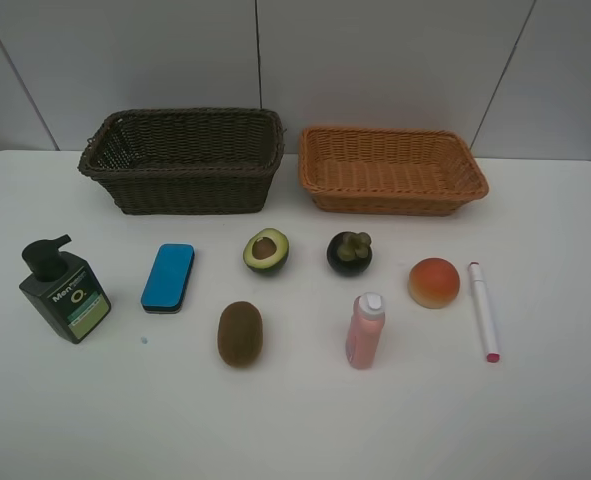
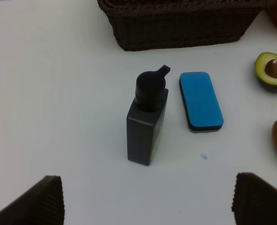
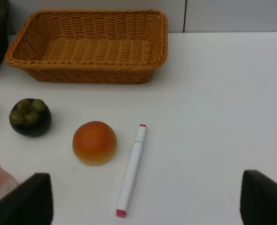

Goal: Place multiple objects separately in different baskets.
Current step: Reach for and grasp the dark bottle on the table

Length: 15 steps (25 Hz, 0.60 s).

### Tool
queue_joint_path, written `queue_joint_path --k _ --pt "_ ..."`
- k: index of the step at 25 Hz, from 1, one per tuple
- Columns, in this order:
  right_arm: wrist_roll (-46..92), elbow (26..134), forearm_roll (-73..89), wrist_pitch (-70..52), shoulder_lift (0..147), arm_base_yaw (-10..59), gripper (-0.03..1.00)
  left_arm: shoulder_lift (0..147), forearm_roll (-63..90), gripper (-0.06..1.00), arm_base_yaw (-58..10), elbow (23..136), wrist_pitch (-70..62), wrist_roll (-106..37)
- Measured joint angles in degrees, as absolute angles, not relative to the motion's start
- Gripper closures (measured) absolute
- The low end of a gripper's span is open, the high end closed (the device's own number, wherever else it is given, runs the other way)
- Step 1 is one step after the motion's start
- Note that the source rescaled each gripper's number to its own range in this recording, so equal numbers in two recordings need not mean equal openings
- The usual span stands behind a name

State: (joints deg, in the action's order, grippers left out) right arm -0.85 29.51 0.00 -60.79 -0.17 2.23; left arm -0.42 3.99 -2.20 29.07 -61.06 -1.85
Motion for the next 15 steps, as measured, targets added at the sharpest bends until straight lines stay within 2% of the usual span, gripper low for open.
queue_joint_path --k 15 --pt "-0.85 29.51 0.00 -60.79 -0.17 2.23 -0.03 -0.42 3.99 0.12 -2.20 29.07 -61.06 -1.85"
